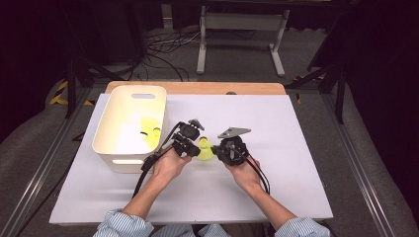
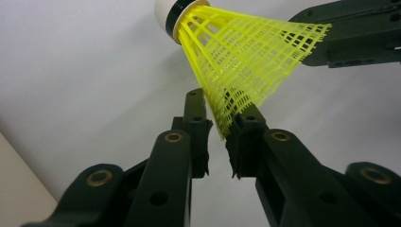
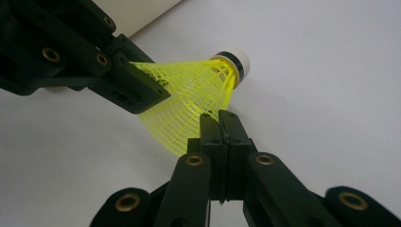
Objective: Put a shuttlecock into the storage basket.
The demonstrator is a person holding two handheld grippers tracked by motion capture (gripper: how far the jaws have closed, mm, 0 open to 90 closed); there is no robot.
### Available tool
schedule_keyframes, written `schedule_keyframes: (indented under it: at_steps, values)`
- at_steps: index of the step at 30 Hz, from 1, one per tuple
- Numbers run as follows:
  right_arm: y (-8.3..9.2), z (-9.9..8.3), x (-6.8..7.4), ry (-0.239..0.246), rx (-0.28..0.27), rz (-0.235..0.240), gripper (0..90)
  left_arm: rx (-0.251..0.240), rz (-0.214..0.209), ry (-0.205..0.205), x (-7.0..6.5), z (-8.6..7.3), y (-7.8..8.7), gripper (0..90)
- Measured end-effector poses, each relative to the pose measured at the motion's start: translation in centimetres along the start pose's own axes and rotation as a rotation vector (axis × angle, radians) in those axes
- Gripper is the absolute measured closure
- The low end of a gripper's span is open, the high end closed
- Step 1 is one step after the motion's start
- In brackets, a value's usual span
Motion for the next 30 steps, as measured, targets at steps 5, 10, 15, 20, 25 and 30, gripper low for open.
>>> schedule_keyframes:
  at_steps: [5,10,15,20,25,30]
  values:
    - [0.0,0.0,0.2,0.001,0.001,0.008,88.2,-0.002,0.025,0.000,0.1,0.0,0.0,87.8]
    - [0.0,-0.1,0.3,0.005,-0.005,0.019,81.4,-0.004,0.043,0.005,0.2,0.1,0.0,88.9]
    - [0.2,-0.2,0.6,0.013,-0.011,0.031,69.3,0.005,0.059,0.017,0.4,0.1,0.0,89.5]
    - [0.6,-0.4,0.5,0.021,-0.020,0.043,57.5,-0.006,0.069,0.017,0.5,0.1,0.2,89.7]
    - [1.5,-0.6,0.1,0.019,-0.047,0.056,47.1,-0.010,0.072,0.016,0.5,0.1,0.2,89.8]
    - [2.4,-0.8,-0.4,0.029,-0.075,0.056,42.2,-0.008,0.070,0.011,0.5,0.1,0.5,89.8]
Point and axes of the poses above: each handheld gripper's, and its own axes: y roughly backward along the jaws, z roughly out of its top, x roughly to its left, the point moved 3 cm from there along -y, roughly forward along the jaws, and after that the axes turned 9 degrees about -x, right-handed, at the moved point
